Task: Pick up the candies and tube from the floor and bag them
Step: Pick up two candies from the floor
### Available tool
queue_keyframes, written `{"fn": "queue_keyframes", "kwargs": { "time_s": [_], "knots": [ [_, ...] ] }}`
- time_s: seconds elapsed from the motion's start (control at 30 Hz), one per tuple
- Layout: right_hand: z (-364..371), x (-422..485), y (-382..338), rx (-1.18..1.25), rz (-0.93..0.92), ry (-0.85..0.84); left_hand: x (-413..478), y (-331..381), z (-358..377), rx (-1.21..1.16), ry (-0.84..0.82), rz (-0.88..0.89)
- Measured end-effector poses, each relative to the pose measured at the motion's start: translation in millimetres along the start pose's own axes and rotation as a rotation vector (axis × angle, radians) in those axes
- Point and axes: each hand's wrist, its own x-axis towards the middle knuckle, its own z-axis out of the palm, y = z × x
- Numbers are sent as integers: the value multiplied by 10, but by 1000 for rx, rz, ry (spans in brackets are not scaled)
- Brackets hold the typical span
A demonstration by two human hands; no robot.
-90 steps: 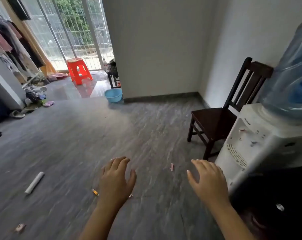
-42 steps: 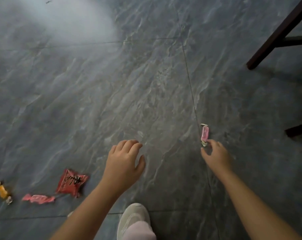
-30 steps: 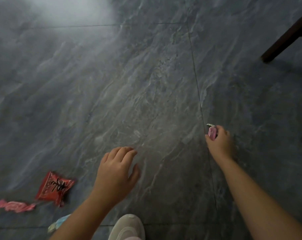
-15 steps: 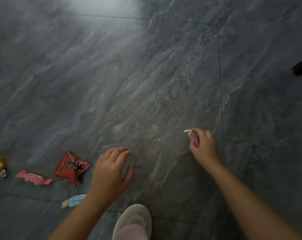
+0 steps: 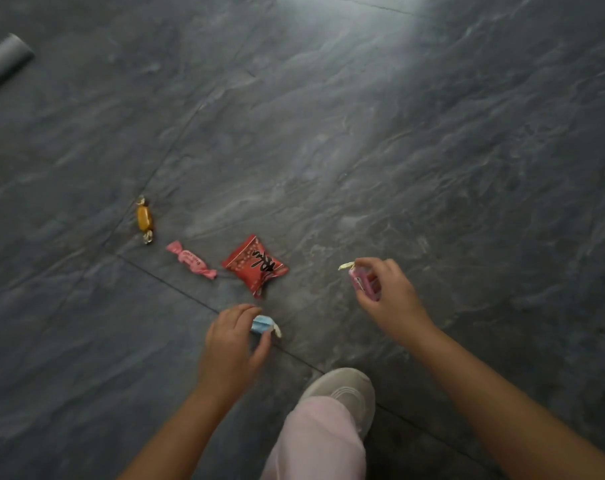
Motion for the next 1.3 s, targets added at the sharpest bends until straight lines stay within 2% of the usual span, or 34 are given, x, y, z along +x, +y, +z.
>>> {"fn": "queue_keyframes", "kwargs": {
  "time_s": [0.27,0.5,0.63,0.8,0.9,1.03,1.17,1.3],
  "knots": [
    [226,-147,10,37,22,-42,-1,-284,176,89,-207,18],
    [210,-216,105,55,56,-30,38,-292,295,171,-203,42],
    [178,-274,120,66,56,-18,3,-264,322,170,-222,-39],
    [119,-320,200,116,80,53,3,-23,287,-72,-98,-288],
    [2,-380,333,125,159,124,70,270,160,-187,-5,-188],
    [-412,-523,287,108,255,278,279,782,-239,-270,11,-59],
    [-1010,-834,-192,119,321,426,527,1353,-832,-283,-54,36],
    [-1610,-1231,-875,119,364,466,717,1915,-1593,-234,-127,164]
  ]
}}
